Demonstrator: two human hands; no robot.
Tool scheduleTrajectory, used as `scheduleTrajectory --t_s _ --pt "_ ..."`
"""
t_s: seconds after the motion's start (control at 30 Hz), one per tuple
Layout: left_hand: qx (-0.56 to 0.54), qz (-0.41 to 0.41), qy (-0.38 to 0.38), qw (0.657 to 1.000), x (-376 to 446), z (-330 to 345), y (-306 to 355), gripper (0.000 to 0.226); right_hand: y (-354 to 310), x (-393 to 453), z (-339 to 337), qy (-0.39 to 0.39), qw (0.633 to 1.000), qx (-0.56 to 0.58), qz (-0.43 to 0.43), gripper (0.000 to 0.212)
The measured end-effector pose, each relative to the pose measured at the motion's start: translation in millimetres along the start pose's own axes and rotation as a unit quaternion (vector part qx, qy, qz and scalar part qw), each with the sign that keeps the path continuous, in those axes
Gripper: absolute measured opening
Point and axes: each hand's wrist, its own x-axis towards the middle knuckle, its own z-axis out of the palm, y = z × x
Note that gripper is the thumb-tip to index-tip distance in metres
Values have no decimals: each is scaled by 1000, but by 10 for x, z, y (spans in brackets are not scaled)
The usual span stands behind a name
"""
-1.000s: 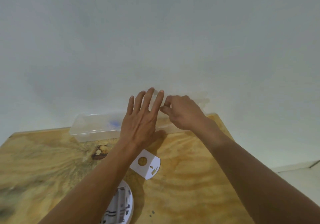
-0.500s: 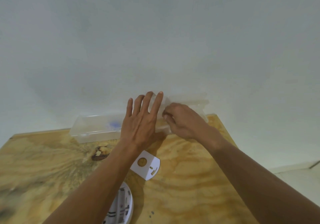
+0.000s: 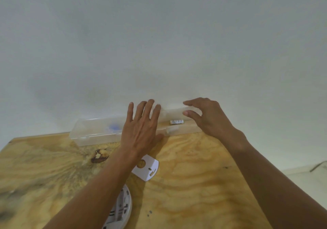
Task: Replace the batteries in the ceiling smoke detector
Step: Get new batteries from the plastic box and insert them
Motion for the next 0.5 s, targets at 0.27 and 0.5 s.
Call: scheduleTrajectory --t_s 0.27,0.5 --pt "8 16 -39 999 -13 -21 56 54 -117 -244 78 -13 994 -101 43 32" --pt "-47 18 -29 998 -79 -26 75 40 16 -329 87 13 998 16 60 28"
